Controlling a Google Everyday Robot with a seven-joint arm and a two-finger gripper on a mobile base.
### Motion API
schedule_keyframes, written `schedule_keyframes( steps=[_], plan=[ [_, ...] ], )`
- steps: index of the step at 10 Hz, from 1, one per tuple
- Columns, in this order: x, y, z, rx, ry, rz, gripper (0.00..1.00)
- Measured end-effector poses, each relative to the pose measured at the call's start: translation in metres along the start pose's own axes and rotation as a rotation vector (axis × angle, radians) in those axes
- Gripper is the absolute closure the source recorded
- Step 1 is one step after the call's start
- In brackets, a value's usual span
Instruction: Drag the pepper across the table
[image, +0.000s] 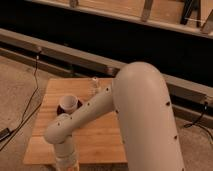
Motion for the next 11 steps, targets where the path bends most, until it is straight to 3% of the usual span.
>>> schedule_keyframes(
  steps=[6,11],
  plan=[
    [0.015,0.029,0.012,0.02,0.038,-0.054,1.0],
    [0.027,0.063,0.029,0.063,0.096,-0.147,1.0]
  ],
)
